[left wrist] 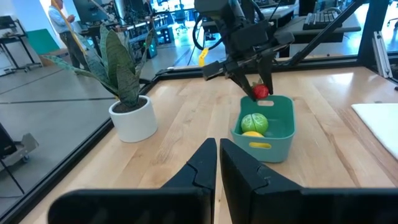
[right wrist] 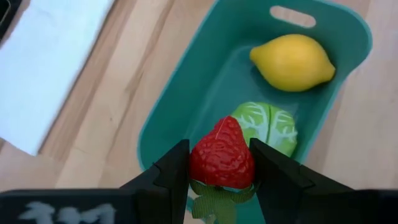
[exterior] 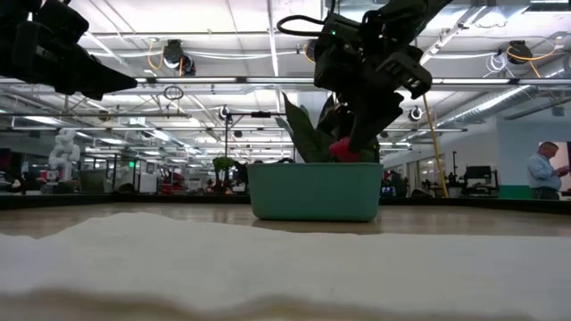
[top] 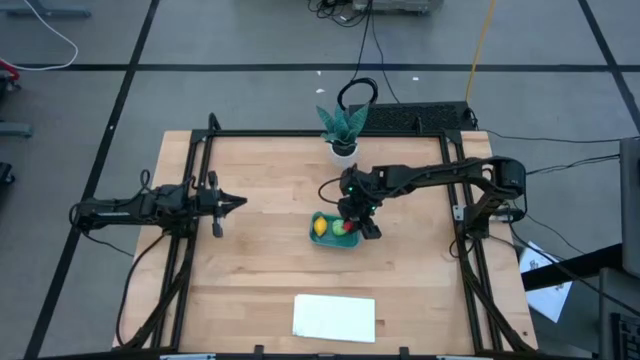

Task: Pick and placing Produce into tupperware
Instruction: Put the red strawberry into the blue basket

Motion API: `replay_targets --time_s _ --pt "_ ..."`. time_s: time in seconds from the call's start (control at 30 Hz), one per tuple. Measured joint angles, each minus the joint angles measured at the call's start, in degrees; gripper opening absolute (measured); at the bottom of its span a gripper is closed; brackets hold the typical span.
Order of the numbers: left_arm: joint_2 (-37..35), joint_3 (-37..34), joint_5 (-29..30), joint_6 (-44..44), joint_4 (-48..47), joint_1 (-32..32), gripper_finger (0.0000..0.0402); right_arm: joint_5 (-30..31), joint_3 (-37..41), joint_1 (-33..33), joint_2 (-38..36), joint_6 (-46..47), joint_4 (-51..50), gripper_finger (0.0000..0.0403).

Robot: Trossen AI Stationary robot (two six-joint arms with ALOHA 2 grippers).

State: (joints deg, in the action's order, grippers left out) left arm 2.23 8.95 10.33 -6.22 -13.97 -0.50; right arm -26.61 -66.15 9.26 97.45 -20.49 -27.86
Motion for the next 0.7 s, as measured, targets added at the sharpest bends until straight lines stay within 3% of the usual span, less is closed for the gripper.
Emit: replay_targets --time_s 0.7 --pt "0.0 0.0 0.0 -0.3 0.1 0.0 0.0026 2.8 -6.0 0.0 0.0 0.5 -3.3 0.0135"
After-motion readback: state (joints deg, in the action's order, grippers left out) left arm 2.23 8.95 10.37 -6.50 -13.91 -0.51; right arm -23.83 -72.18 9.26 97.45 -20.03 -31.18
